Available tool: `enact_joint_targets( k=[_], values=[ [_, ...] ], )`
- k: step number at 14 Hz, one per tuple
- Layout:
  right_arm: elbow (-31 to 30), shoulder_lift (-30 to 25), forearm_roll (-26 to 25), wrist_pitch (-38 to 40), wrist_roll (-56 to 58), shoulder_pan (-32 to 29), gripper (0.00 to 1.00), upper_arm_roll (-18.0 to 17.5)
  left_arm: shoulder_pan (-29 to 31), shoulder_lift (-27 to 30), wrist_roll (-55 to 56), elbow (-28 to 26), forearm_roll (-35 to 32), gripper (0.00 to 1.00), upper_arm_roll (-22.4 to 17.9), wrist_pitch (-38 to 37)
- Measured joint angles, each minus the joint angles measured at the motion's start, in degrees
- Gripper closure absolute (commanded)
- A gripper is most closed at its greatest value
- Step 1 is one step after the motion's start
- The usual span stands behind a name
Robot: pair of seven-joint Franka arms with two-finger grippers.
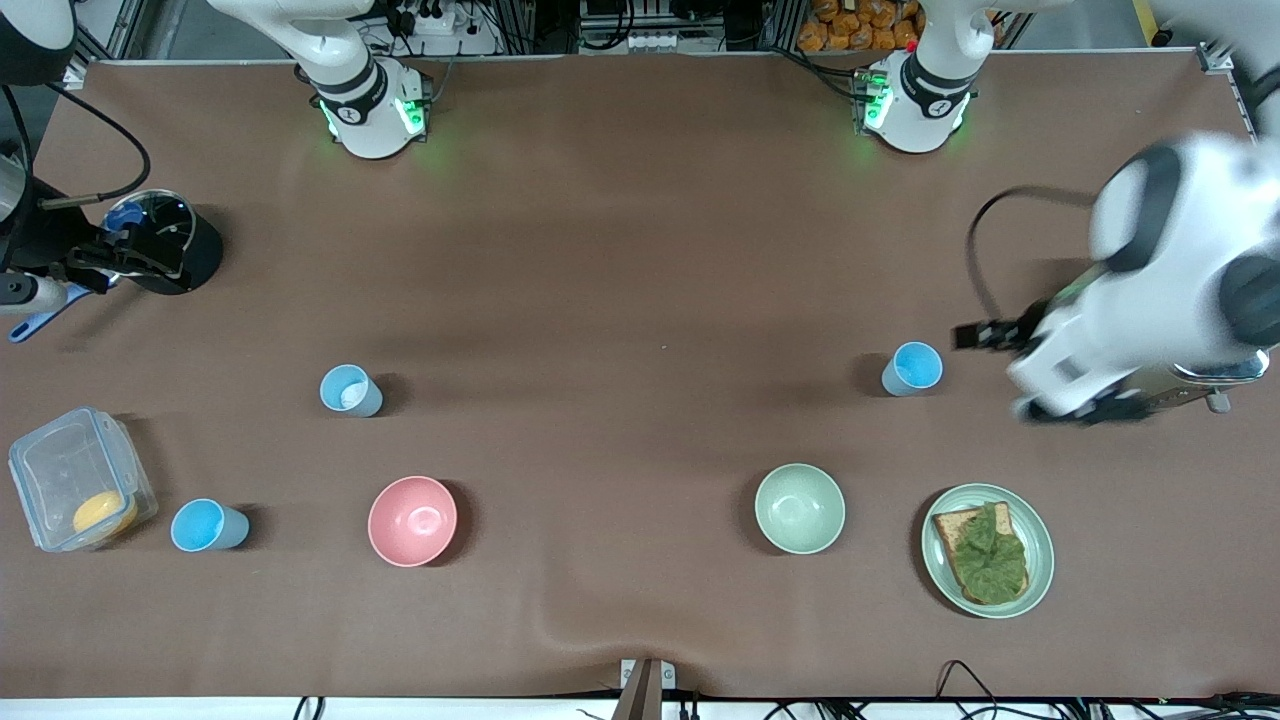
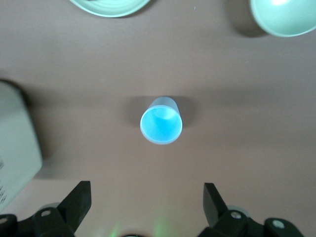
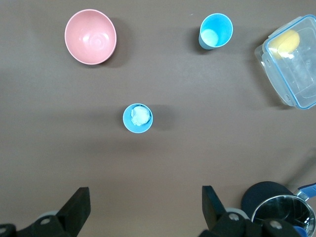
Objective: Stack blue cups with both arms
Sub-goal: 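Lower the left gripper over its blue cup while the right gripper reaches another cup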
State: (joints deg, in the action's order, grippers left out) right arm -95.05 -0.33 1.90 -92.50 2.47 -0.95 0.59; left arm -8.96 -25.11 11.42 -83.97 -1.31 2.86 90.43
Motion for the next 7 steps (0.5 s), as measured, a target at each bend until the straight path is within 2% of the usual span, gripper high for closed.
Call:
enact_joint_targets(
  k=[3, 5, 7],
  values=[
    [-1.0, 2.9, 0.0, 0.7, 0.0, 0.8, 0.00, -0.1, -1.2, -6.5, 1.6, -0.2, -0.2, 0.00, -0.1, 7.5],
    [-1.4, 7.3, 0.0, -1.2, -0.1, 2.8, 0.00, -0.2, -0.5, -7.5, 1.6, -2.4, -0.5, 0.00, -0.4, 10.8],
    [-1.7, 11.3, 0.0, -5.9, -0.7, 5.4, 0.00, -0.2, 0.9, -6.7, 1.6, -7.1, -0.9, 0.00, -0.5, 15.7]
  ],
)
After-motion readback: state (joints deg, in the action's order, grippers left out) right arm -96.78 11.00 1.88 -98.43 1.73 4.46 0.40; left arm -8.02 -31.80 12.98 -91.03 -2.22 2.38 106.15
